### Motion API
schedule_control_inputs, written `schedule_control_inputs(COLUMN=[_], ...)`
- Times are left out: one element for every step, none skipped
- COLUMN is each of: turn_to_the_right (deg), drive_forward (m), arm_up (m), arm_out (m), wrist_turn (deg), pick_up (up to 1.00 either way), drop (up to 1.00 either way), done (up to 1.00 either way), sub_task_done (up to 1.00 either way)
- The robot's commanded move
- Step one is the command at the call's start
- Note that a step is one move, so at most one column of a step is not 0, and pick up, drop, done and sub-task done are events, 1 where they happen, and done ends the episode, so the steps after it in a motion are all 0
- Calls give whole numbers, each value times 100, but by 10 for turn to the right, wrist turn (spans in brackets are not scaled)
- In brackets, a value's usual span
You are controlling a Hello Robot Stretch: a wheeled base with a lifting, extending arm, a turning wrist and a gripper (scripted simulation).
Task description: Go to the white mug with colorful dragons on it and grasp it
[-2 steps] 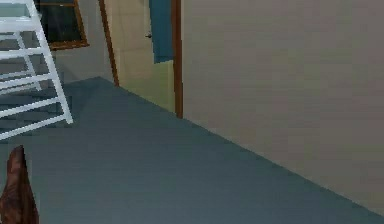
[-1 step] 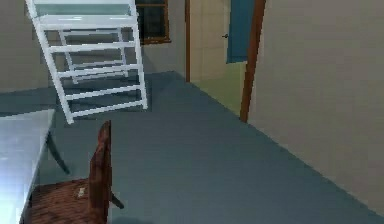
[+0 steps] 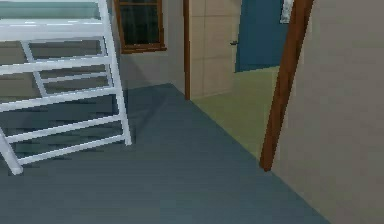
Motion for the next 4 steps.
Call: schedule_control_inputs(turn_to_the_right=[-90,0,-450,-90], drive_forward=[0,65,0,0], arm_up=[0,0,0,0], arm_out=[0,0,0,0], wrist_turn=[0,0,0,0], pick_up=[0,0,0,0], drop=[0,0,0,0], done=[0,0,0,0], sub_task_done=[0,0,0,0])
